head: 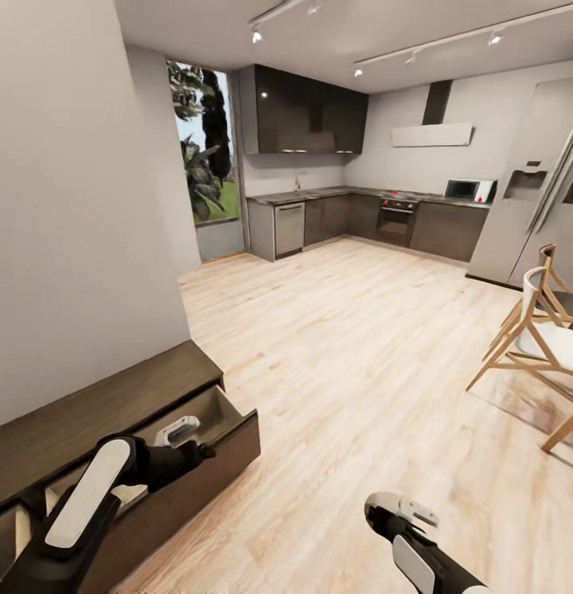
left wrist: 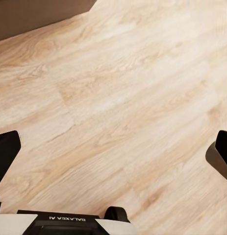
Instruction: Place each of the two pumpkins and all three candles from the living room inside a cabinet in the living room (use any cabinet), then make sure every cabinet is closed, and position the cauldron so it is next to a table in the living room.
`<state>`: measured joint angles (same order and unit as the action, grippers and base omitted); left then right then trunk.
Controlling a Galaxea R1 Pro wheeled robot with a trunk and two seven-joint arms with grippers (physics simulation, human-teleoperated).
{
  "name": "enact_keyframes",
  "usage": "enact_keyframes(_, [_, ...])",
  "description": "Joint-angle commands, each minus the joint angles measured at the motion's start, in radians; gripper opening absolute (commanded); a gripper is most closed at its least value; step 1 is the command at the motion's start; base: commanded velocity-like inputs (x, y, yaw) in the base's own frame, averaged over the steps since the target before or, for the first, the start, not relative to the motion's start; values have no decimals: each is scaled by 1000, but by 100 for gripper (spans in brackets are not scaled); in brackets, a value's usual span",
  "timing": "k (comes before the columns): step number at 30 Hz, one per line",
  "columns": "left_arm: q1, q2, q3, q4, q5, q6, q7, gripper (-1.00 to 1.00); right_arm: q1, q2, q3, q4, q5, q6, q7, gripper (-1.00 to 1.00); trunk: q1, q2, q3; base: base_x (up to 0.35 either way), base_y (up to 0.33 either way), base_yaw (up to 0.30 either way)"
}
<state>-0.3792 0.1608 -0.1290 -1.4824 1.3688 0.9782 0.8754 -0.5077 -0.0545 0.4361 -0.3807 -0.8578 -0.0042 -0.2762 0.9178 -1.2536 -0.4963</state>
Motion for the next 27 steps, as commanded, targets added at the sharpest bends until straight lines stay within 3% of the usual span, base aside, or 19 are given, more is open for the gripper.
enact_keyframes(1, [-1,0,-2,-1,9,0,11,100,-1,-2,9,-3,-7,0,-8,-100,-4,7,2,0,0,291])
enact_keyframes(10, [-1,0,-3,1,10,-1,10,100,0,-2,15,-2,-4,0,-8,-100,-38,70,30,0,0,291])
enact_keyframes(18, [-1,0,-2,0,10,0,10,100,-1,-2,19,-2,-2,0,-8,-100,-38,70,30,12,0,291])
enact_keyframes(27, [-1,0,-1,0,10,0,10,100,0,-2,21,-1,2,0,-8,-100,-38,70,30,208,-75,291])
